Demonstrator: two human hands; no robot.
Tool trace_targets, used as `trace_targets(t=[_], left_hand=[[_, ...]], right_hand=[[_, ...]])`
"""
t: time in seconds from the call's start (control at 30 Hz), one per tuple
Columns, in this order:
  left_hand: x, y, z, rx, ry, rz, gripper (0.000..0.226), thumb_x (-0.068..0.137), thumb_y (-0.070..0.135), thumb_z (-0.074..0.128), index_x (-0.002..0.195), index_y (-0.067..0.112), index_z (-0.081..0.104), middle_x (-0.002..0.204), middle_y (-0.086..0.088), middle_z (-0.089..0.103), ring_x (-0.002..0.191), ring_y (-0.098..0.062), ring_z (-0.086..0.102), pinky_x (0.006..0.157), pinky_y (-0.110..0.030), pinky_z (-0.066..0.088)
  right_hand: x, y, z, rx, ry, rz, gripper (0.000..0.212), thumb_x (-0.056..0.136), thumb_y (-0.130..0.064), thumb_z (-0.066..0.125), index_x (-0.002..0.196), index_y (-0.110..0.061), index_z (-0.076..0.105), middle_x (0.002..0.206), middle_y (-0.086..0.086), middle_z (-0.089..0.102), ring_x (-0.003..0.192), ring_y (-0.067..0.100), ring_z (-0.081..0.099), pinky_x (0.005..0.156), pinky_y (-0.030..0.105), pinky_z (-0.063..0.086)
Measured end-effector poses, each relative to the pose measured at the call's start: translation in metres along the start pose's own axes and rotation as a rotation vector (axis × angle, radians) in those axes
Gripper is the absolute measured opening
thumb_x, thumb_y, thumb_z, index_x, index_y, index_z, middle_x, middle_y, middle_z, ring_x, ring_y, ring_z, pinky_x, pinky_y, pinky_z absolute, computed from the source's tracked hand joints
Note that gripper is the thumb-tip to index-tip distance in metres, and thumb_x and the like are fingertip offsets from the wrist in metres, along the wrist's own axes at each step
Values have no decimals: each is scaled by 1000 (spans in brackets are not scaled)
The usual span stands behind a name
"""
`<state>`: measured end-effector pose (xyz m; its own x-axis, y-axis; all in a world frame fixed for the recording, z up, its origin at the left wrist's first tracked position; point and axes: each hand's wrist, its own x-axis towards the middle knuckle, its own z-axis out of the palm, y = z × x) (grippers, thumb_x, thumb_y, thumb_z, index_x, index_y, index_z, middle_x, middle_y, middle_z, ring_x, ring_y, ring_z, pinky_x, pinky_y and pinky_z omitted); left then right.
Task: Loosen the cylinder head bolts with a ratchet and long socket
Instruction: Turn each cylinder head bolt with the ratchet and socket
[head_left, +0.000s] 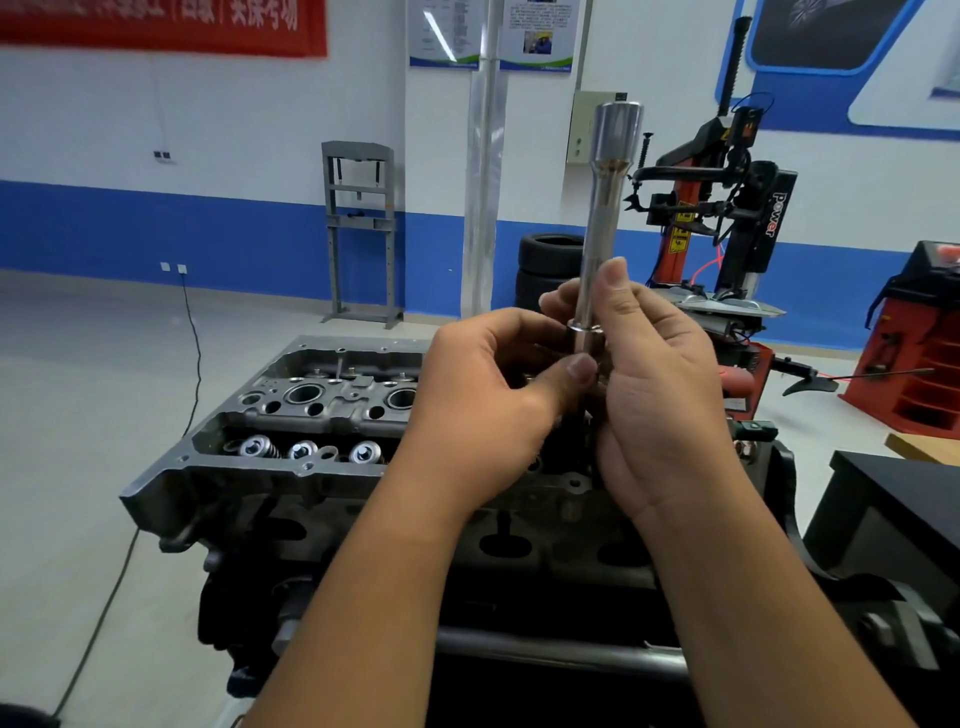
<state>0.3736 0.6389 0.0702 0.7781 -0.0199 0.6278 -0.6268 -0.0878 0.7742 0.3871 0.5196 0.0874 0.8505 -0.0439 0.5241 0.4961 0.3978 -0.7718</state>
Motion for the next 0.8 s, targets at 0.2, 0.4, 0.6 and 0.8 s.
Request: trace_targets(t=[0.2, 0.4, 0.6, 0.8], left_hand=[[-1, 2, -1, -21, -64, -6, 23, 96, 14, 74, 116, 23, 76, 107, 10, 80, 104, -5, 75, 89, -23, 61], [0, 3, 1, -9, 10, 15, 20, 87, 11, 83, 101, 23, 76, 96, 6, 81, 92, -7, 77, 80, -24, 63], [0, 3, -1, -39, -72, -7, 20, 94, 14, 75, 107, 30, 76, 104, 9, 81, 103, -8, 76, 90, -26, 62], [0, 3, 2, 40, 2, 11, 19, 86, 14, 85, 99, 26, 76, 92, 8, 80, 87, -6, 77, 76, -24, 62]], right_hand=[[-2, 0, 1, -57, 0, -52, 32, 83, -45, 69, 88, -14, 73, 93, 6, 76, 98, 33, 72, 92, 54, 60], [-2, 0, 1, -17, -12, -32, 30, 81, -46, 71, 89, -17, 73, 92, 6, 76, 91, 24, 73, 77, 40, 62], [-3, 1, 2, -64, 9, -79, 33, 88, -46, 65, 87, -13, 72, 91, 6, 75, 93, 29, 72, 88, 53, 62], [-3, -1, 2, -19, 7, -54, 32, 73, -52, 78, 82, -22, 75, 90, 7, 75, 89, 27, 72, 85, 52, 63]])
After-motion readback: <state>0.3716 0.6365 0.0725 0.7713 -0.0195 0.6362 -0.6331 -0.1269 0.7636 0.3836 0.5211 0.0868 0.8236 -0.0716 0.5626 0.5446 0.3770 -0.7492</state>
